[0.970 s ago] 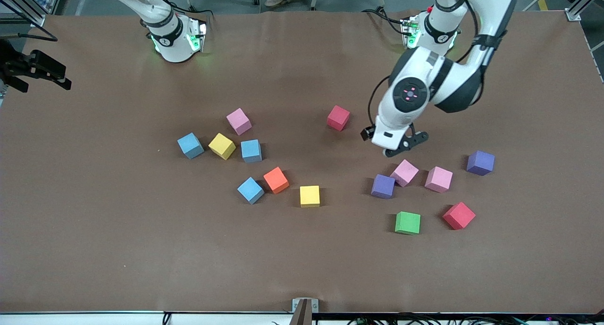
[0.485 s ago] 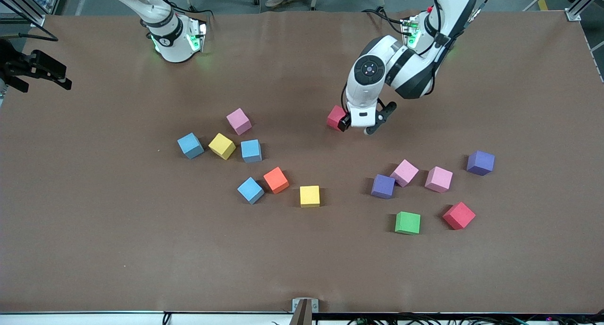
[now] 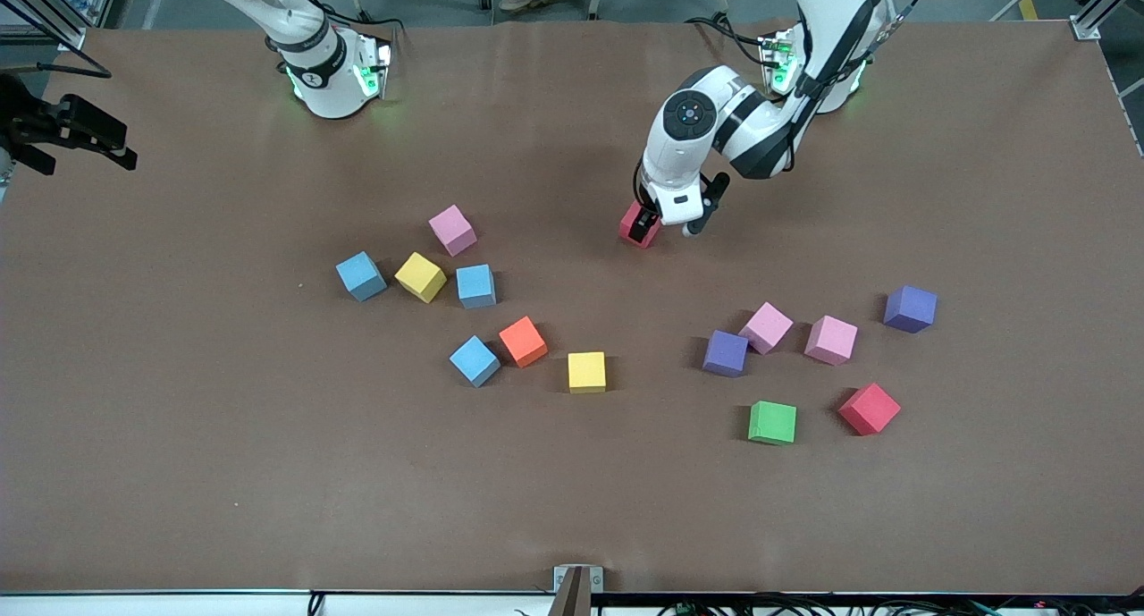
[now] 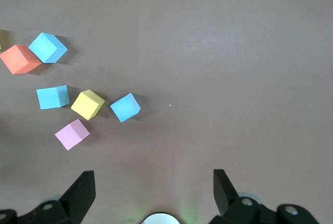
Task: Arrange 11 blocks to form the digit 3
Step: 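Grasp the red cube with the left gripper and lift it, then carry the red cube toward the table center and set it down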
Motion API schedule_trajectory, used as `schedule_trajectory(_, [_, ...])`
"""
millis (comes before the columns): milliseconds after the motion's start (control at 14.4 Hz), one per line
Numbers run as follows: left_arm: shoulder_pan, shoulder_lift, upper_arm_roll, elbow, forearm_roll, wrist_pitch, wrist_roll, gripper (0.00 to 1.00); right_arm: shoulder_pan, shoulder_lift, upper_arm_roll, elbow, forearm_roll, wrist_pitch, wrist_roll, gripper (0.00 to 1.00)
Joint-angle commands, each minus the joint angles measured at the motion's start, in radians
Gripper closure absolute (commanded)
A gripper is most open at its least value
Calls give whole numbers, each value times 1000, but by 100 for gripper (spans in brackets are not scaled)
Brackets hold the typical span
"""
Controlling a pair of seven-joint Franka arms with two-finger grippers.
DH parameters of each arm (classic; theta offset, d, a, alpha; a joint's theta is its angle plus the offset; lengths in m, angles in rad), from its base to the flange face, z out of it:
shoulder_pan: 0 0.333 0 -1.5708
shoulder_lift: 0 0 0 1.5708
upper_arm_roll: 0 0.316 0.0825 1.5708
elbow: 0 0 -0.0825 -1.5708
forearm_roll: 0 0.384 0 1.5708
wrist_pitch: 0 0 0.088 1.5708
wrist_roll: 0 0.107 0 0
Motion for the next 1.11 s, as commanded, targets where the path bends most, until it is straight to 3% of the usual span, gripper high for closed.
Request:
schedule_trajectory(0, [1,40,-3,0,-13,72,-23,0,-10,-29,11,-31,-15,3,-11,0])
schedule_trajectory(208, [-16,84,0,15,-2,79,-28,5,-10,-29,11,-31,-15,3,-11,0])
schedule_trajectory(485, [-46,109,-29,86,74,73,230,69,-10,-29,11,-30,-15,3,-11,0])
schedule_trajectory(554, [-52,133,-35,121,76,69,287,78,-10,-27,11,-28,-15,3,-11,0])
schedule_trajectory(762, [-124,138,-50,191,85,53,474,78,-13,-27,10,-19,-15,3,-14,0])
schedule_trajectory(1039, [-190,205,-53,354,160,-114,656,78,-22,-12,5,12,-15,5,-11,0])
